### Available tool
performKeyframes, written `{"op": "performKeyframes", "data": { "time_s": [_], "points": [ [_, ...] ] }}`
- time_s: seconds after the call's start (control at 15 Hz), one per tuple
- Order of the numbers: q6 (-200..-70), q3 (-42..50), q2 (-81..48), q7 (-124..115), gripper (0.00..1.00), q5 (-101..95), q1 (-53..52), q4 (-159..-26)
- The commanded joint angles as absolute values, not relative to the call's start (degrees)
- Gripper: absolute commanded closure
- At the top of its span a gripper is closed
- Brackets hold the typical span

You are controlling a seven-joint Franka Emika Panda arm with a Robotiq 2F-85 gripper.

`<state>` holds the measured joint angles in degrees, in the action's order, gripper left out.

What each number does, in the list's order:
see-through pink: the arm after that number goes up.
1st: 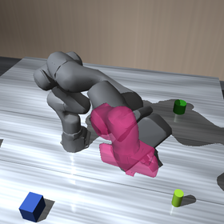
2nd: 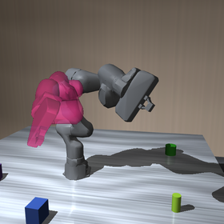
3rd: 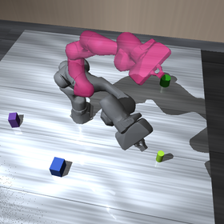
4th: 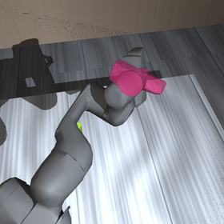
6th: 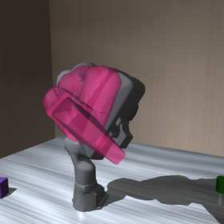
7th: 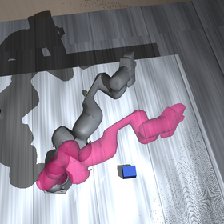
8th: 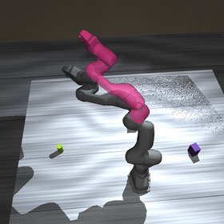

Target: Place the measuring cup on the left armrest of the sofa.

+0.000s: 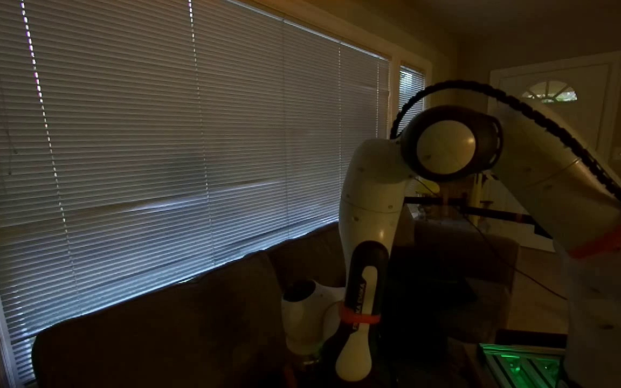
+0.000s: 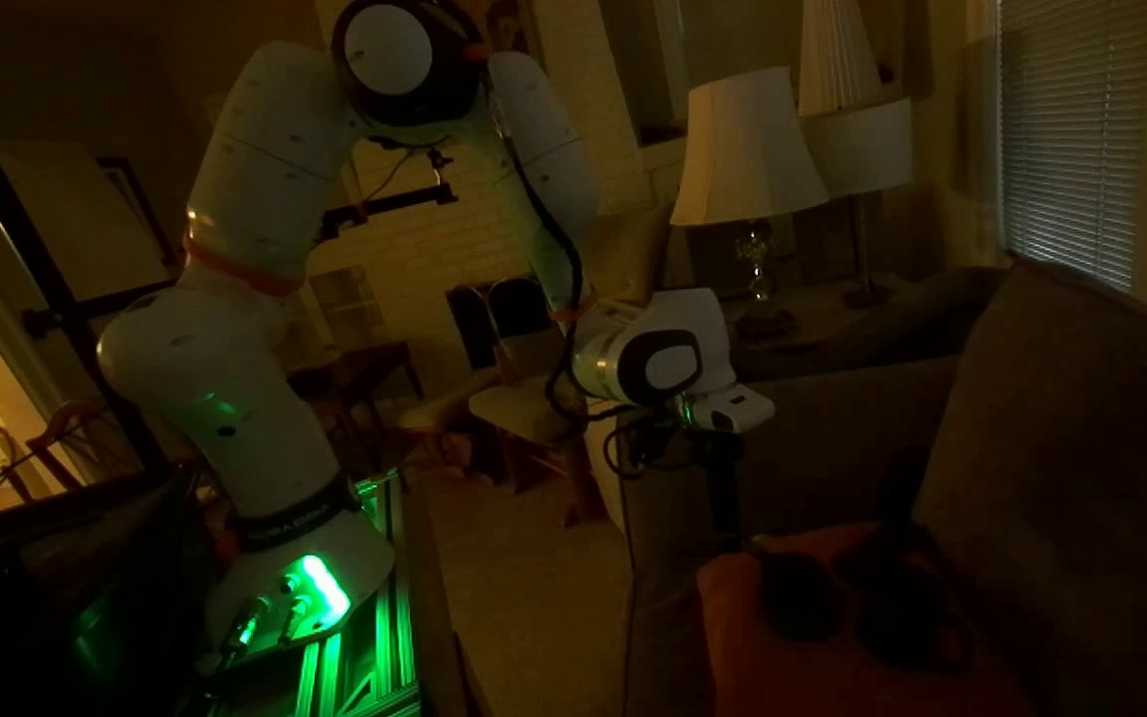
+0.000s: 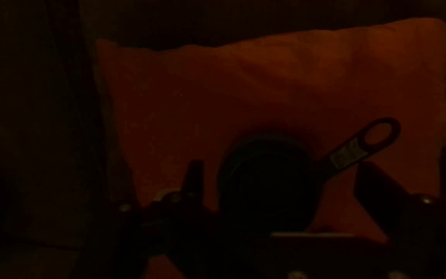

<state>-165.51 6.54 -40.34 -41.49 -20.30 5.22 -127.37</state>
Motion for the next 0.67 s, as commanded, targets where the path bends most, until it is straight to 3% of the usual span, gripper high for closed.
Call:
{"op": "performKeyframes", "data": {
  "time_s": [0.0, 0.6],
  "points": [
    [-166.2, 9.3, -40.5, -36.6, 0.00, -13.6, 1.6, -127.7],
    [-168.9, 14.0, -51.5, -33.8, 0.00, -1.7, -5.9, -117.1]
  ]
}}
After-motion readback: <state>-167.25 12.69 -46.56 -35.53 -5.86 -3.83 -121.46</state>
